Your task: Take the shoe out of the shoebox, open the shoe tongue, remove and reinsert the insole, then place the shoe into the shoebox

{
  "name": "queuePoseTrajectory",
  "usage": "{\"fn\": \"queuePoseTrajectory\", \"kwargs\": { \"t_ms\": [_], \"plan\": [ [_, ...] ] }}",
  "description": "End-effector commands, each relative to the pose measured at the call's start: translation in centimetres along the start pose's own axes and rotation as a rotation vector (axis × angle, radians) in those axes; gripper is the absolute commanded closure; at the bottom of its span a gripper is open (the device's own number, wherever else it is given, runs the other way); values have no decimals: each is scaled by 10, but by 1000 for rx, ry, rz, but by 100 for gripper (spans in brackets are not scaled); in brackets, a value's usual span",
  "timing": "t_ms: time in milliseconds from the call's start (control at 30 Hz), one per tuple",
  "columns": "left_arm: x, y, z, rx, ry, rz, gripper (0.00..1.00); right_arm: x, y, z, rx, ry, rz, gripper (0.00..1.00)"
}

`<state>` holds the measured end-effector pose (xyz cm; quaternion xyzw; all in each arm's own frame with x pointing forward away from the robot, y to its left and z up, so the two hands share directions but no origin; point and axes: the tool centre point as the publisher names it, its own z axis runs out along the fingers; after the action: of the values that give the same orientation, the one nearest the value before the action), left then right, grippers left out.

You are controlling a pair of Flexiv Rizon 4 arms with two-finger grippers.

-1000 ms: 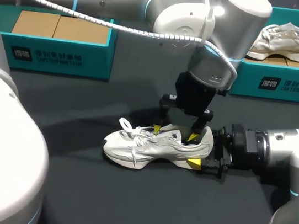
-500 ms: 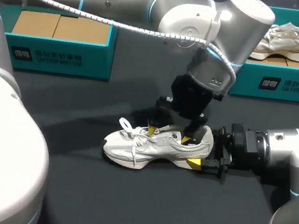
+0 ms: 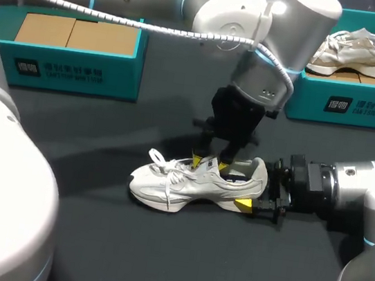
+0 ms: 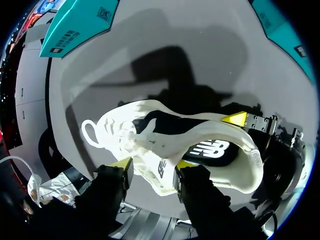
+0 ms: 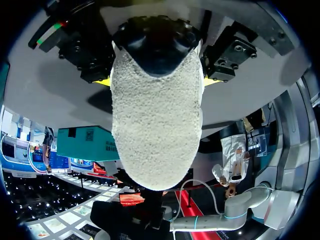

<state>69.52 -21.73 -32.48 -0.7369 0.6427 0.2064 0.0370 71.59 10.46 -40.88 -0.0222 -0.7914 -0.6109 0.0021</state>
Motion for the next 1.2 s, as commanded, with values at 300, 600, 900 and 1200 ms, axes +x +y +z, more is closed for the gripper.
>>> {"fn": "queuePoseTrajectory", "kwargs": {
  "t_ms": [300, 600, 900, 1200],
  "plan": [
    [-23, 1, -3, 8, 75, 2, 100, 0, 0, 0, 3, -3, 1, 100],
    [-57, 0, -3, -14, 218, 9, 100, 0, 0, 0, 3, -3, 1, 100],
    [-93, -4, 12, -8, 302, -24, 100, 0, 0, 0, 3, -3, 1, 100],
    [-103, -10, 38, -30, 269, -34, 82, 0, 0, 0, 3, -3, 1, 100]
  ]
}}
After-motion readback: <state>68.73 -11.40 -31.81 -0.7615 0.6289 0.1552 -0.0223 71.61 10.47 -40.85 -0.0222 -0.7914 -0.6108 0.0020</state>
